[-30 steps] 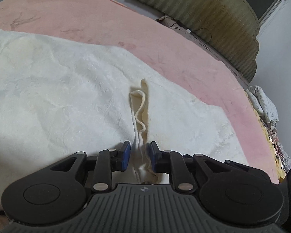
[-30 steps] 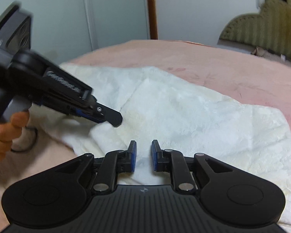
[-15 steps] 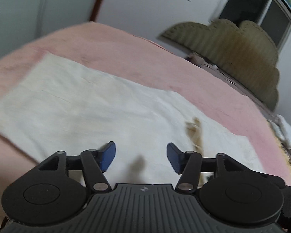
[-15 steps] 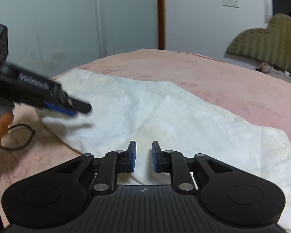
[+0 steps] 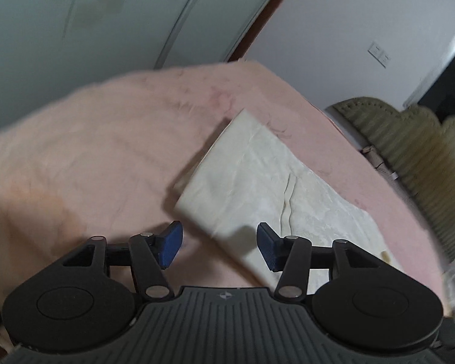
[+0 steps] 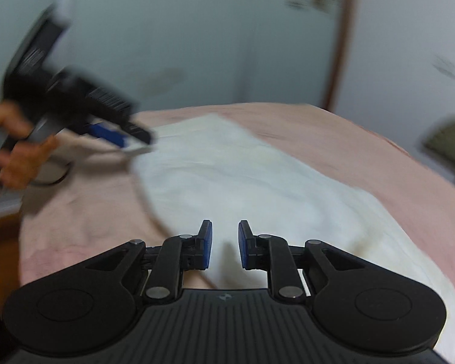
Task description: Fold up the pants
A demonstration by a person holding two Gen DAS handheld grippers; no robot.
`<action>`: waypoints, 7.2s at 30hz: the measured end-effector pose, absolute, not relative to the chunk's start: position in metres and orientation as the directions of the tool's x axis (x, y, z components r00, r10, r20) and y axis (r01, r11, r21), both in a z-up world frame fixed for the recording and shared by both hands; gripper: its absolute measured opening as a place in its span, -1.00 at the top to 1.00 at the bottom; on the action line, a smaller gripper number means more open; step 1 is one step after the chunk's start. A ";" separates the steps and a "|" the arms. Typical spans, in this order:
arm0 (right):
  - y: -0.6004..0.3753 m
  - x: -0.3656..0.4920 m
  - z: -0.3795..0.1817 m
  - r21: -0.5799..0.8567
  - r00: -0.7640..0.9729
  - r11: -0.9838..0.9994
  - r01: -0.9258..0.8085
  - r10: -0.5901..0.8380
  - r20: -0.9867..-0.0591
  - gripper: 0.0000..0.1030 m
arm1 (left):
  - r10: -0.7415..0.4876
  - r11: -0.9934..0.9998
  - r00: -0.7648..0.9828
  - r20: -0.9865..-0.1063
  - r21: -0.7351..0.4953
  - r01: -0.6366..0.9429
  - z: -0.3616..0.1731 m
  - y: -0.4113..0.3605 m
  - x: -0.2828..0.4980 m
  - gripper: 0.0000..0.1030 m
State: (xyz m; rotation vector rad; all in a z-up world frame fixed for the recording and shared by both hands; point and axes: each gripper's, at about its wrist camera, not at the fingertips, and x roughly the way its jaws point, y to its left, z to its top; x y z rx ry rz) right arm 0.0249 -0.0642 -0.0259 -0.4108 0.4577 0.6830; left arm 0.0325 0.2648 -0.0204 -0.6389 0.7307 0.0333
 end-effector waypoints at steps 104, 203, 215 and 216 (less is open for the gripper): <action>-0.435 -0.020 -0.003 0.374 0.927 0.927 0.042 0.104 -0.361 -0.35 | -0.702 0.712 0.547 -0.457 -0.482 0.511 0.013 -0.101 0.082 -0.42; -0.230 -0.055 -0.052 -0.574 0.913 0.803 -0.163 -0.099 -0.397 -0.11 | -0.419 0.807 0.705 -0.572 0.122 0.578 -0.017 -0.052 0.013 -0.83; -0.224 -0.037 -0.066 -0.707 0.907 0.681 -0.191 -0.153 -0.393 -0.10 | -0.503 0.752 0.651 -0.568 0.083 0.654 -0.013 -0.080 0.012 -0.85; -0.226 -0.033 -0.065 -0.693 0.905 0.695 -0.191 -0.148 -0.398 0.01 | -0.511 0.734 0.650 -0.562 0.107 0.670 -0.014 -0.087 0.010 -0.85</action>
